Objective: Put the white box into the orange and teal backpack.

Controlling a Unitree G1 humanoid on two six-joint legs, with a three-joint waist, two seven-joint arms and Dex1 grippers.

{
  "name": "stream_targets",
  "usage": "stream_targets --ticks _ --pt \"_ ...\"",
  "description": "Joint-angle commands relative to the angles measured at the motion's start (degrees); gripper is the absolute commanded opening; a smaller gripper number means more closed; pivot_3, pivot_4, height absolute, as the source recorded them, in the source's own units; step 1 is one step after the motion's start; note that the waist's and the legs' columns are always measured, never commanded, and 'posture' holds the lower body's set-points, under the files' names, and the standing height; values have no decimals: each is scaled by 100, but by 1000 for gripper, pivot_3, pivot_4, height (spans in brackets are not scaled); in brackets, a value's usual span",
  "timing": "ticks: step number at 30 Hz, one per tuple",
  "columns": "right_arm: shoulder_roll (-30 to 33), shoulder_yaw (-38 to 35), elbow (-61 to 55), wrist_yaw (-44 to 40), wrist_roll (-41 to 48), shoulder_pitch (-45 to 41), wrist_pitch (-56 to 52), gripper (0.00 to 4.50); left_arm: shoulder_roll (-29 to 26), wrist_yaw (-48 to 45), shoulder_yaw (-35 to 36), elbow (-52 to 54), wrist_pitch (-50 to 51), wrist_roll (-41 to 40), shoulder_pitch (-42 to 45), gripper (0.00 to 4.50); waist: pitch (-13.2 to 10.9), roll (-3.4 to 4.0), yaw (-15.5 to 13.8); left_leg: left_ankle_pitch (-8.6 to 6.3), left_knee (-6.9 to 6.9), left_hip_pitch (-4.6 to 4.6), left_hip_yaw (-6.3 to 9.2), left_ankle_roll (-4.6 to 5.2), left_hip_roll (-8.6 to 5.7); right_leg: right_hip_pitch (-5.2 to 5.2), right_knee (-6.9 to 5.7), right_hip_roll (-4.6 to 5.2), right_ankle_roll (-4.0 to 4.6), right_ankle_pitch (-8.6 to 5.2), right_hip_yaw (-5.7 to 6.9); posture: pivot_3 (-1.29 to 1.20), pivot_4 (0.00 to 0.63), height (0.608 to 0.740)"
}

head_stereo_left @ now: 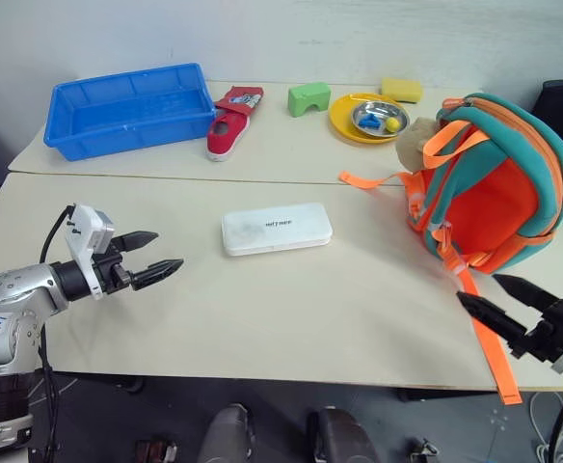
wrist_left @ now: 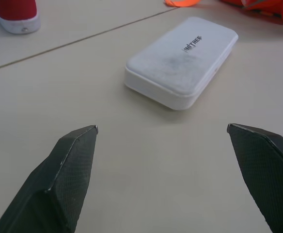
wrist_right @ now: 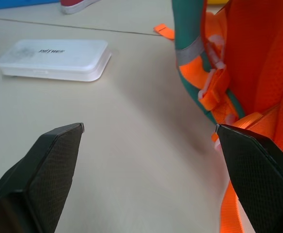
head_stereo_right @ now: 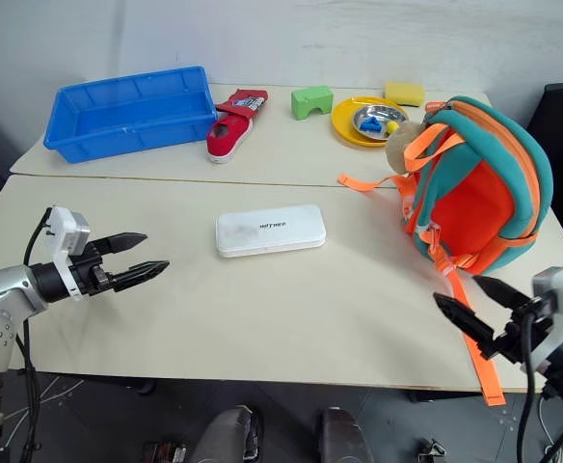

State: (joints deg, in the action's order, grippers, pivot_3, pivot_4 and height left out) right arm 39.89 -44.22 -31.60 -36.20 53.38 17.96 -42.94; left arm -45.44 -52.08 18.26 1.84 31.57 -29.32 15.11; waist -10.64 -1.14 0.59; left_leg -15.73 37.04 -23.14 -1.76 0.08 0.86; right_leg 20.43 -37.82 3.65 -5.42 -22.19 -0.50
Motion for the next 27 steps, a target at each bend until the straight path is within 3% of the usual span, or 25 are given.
stream_targets --ticks 1,15,18,25,27 --pt "-45 -87 -18 188 -8 -41 116 4458 -22 10 -15 77 -212 73 7 4500 0 0 0 0 -1 0 -1 0 0 0 0 0 0 0 0 0 150 740" --pt "-137 100 -148 467 -193 12 330 4458 13 194 -220 -51 -124 190 210 4500 0 0 8 0 -1 -1 -1 0 0 2 0 -2 0 0 -1 0 150 740" --pt "-13 498 -84 587 -878 -14 582 4458 -37 197 -330 -79 -175 307 254 4500 0 0 7 0 0 -1 -2 0 0 2 0 -2 0 0 -2 0 150 740" --pt "62 1648 -274 631 -1216 -1057 637 4458 187 1018 -327 128 -232 717 235 4500 0 0 99 1 -1 0 -3 -2 0 7 -5 -3 0 0 -3 0 150 740" --pt "39 2114 -136 648 -1393 -1534 662 4301 346 1349 -415 76 -291 896 318 3893 0 0 95 1 -2 -2 -1 -3 0 9 -4 -5 0 0 -1 0 150 740"
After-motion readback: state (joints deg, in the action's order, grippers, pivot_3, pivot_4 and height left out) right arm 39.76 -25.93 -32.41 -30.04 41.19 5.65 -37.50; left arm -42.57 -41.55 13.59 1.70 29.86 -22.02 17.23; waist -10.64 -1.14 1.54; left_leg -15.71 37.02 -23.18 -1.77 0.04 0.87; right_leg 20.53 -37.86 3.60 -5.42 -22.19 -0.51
